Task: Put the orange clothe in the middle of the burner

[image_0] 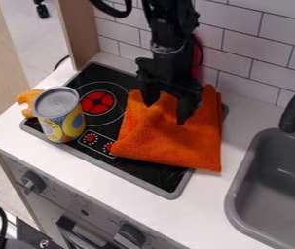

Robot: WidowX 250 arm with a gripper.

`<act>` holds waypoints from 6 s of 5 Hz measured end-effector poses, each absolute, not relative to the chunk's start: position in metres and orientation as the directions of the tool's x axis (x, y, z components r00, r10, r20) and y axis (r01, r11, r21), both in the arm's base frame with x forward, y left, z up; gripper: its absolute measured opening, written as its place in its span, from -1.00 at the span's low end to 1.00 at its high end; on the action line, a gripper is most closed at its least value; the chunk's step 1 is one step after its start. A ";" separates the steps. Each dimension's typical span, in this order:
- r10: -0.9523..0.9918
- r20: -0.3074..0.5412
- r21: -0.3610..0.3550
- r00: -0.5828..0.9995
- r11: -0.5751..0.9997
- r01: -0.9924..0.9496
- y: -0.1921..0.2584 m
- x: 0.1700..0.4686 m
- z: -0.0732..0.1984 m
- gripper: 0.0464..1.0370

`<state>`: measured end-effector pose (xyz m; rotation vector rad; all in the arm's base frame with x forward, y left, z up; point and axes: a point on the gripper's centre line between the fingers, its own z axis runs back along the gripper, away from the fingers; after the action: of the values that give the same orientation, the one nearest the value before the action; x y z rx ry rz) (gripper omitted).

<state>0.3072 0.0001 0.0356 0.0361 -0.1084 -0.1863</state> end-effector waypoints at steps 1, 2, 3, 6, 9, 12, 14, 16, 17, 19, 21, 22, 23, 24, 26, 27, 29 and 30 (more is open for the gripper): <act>-0.161 0.075 0.039 0.984 0.987 0.159 0.002 0.305 0.026 0.82; -0.074 0.107 0.042 0.992 0.997 0.070 0.015 0.308 0.024 0.26; -0.021 0.044 0.012 0.999 1.000 0.020 0.020 0.307 0.012 -0.33; 0.095 0.043 0.007 0.995 0.995 -0.095 -0.007 0.297 -0.006 -0.99; 0.037 0.028 0.073 0.999 0.997 -0.039 0.021 0.302 -0.017 -0.99; -0.343 -0.063 0.102 0.937 0.932 0.348 0.071 0.289 -0.013 -0.99; -0.578 -0.099 0.130 0.810 0.799 0.587 0.083 0.291 -0.012 -0.99; -0.686 -0.075 0.191 0.724 0.703 0.685 0.088 0.312 -0.013 -0.99; -0.714 -0.105 0.232 0.692 0.659 0.715 0.097 0.324 -0.012 -0.99; -0.710 -0.185 0.203 0.679 0.649 0.733 0.122 0.333 -0.010 -0.99; -0.699 -0.198 0.157 0.687 0.669 0.726 0.137 0.335 -0.008 -0.99; -0.708 -0.161 0.145 0.688 0.673 0.726 0.133 0.337 -0.009 -0.99; -0.692 -0.117 0.134 0.712 0.699 0.702 0.126 0.337 -0.004 -0.97; -0.696 -0.107 0.146 0.710 0.696 0.703 0.121 0.334 0.005 -0.70; -0.700 -0.071 0.139 0.711 0.698 0.702 0.106 0.328 0.024 0.35; -0.695 -0.052 0.120 0.717 0.708 0.696 0.094 0.322 0.034 0.87; -0.687 0.046 0.206 0.726 0.717 0.666 0.067 0.308 0.060 0.92; -0.692 0.059 0.153 0.720 0.719 0.678 0.050 0.299 0.063 0.92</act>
<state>0.2994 0.0504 0.0632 0.1241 -0.1147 -0.7595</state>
